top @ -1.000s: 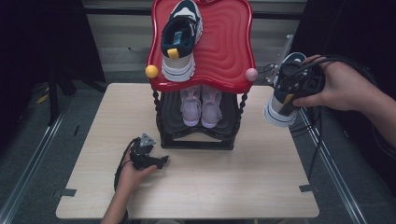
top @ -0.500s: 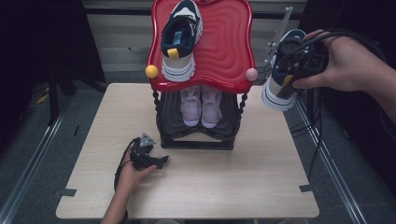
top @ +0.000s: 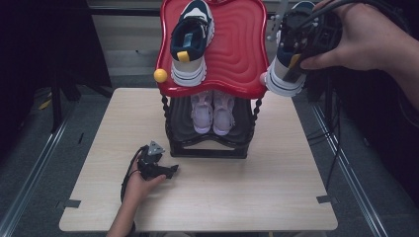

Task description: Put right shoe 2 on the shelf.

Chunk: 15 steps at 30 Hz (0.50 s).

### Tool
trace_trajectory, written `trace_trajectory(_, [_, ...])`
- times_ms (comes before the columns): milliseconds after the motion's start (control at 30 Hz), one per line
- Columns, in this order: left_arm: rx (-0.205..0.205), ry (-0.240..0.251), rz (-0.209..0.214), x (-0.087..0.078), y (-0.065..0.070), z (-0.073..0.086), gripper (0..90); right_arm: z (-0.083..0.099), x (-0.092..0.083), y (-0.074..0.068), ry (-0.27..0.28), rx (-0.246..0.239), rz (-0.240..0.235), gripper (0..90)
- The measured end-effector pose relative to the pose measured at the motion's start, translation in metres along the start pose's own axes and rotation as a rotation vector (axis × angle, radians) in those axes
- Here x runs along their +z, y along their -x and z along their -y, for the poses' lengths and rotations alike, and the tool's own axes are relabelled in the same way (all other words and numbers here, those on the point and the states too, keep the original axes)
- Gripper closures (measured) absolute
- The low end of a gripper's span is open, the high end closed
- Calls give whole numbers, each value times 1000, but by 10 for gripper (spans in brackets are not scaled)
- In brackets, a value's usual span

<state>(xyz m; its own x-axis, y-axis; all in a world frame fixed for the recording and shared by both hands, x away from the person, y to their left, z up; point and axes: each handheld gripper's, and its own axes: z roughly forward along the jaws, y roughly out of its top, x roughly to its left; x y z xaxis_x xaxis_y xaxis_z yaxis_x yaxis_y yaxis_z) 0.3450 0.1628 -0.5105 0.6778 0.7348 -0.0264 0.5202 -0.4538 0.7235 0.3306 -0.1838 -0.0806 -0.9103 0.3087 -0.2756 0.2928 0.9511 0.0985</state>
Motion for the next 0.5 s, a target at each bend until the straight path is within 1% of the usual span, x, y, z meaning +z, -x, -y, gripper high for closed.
trace_trajectory(233, [-1, 0, 0, 0, 0, 0, 121, -22, -3, -1, -6, -35, 23, 725])
trace_trajectory(333, [0, 1, -1, 0, 0, 0, 120, -30, -4, 1, -3, -59, 35, 725])
trace_trajectory(500, [-1, 1, -1, 0, 0, 0, 121, -46, 0, 2, -9, -87, 39, 724])
